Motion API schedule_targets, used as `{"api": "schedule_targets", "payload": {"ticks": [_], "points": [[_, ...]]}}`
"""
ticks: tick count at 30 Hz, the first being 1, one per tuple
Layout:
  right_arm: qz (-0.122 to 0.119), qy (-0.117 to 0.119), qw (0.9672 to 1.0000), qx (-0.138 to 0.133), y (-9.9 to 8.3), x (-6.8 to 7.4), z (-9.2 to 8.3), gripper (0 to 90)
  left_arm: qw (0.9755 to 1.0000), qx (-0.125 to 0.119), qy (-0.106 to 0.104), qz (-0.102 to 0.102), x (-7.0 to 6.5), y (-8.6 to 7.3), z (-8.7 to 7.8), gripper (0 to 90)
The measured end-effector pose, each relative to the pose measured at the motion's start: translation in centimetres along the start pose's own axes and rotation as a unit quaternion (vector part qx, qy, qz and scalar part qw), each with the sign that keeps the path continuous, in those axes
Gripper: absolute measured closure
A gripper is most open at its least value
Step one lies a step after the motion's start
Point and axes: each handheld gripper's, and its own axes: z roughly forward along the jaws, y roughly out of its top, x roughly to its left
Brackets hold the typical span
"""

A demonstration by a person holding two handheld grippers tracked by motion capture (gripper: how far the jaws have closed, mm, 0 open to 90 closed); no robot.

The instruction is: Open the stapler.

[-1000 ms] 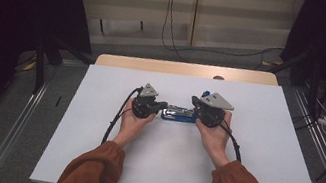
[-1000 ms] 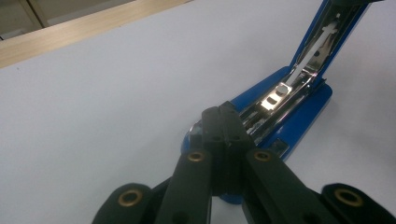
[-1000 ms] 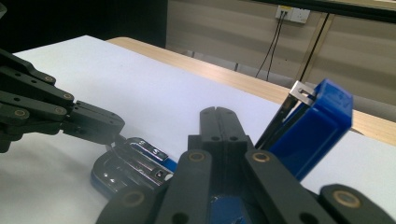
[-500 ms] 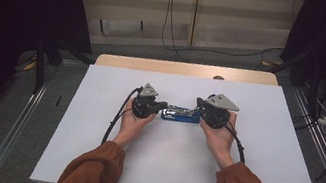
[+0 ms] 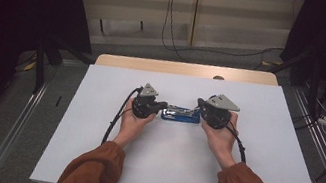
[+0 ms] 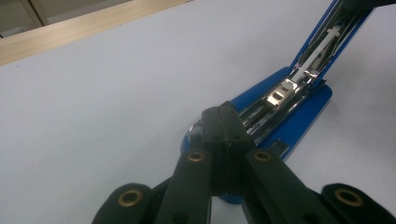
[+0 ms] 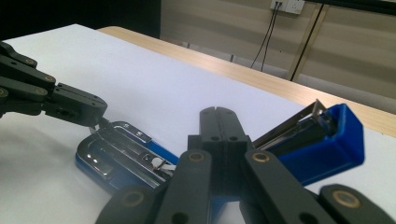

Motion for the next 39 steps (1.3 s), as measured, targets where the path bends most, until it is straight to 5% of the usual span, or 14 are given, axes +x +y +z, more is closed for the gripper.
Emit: {"api": "schedule_targets", "payload": {"ticks": [24,39], "points": [[0.019,-0.017,0.9995,0.016,-1.4,-2.7,-1.2,90.0,1.0000,0.001,-0.002,-0.002,0.1,0.0,0.0,90.0],[0.036,-0.001,0.9989,0.031,-2.3,-3.1,-0.9,90.0,1.0000,-0.001,-0.001,-0.006,0.0,0.0,0.0,90.0]]}}
